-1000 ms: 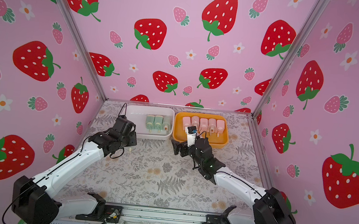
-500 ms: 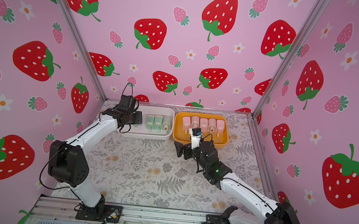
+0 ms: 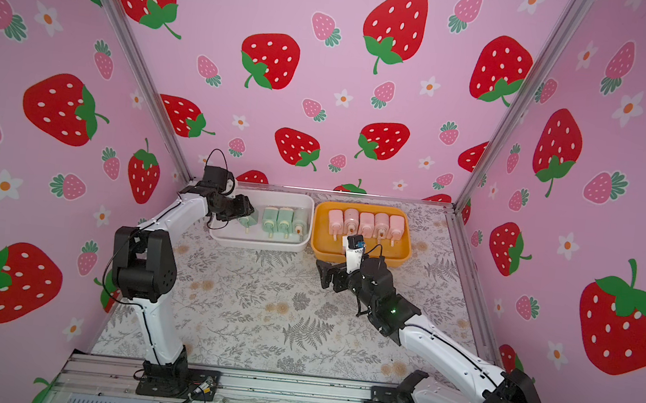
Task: Place the pencil sharpeners by color into the storage box
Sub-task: Pick up the pencil sharpener from the center of the board, then place the pencil sharpener in the storage box.
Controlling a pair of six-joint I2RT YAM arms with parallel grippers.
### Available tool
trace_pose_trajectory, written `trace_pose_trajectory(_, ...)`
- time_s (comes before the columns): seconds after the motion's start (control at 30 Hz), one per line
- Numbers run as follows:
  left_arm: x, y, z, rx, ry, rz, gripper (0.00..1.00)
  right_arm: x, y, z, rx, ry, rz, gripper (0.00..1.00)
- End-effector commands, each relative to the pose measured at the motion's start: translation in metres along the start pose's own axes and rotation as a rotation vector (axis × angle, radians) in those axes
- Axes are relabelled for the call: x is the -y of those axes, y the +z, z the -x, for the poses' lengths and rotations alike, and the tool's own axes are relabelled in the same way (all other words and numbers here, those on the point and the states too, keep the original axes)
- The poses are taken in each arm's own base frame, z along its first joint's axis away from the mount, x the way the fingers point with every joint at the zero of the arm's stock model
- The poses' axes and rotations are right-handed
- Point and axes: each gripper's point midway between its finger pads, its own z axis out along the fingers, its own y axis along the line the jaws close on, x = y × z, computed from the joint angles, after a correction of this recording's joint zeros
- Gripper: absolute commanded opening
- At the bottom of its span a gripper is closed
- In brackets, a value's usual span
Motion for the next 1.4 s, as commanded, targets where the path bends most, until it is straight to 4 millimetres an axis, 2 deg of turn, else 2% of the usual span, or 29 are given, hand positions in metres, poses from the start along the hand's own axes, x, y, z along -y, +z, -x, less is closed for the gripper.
trace_pose_trajectory(0.0,0.019,-0.006,0.021,0.040,0.003,-0.108,0.00,-0.001,-0.002,0.003,-0.001,0.013,-0.007,1.00)
trace_pose_trajectory(0.23,0.009,0.010,0.020,0.031,-0.011,-0.087,0.00,-0.001,-0.003,0.002,-0.006,0.027,-0.006,1.00)
trace_pose_trajectory(0.53,0.008,0.023,0.029,0.025,-0.012,-0.085,0.00,0.000,-0.004,0.000,-0.012,0.031,-0.008,1.00)
trace_pose_trajectory(1.23,0.007,0.040,0.009,-0.081,0.036,-0.052,0.00,-0.001,-0.002,0.000,-0.015,0.023,-0.006,1.00)
trace_pose_trajectory(1.37,0.010,0.043,0.005,-0.095,0.041,-0.053,0.05,-0.001,-0.002,0.001,-0.015,0.020,-0.004,1.00)
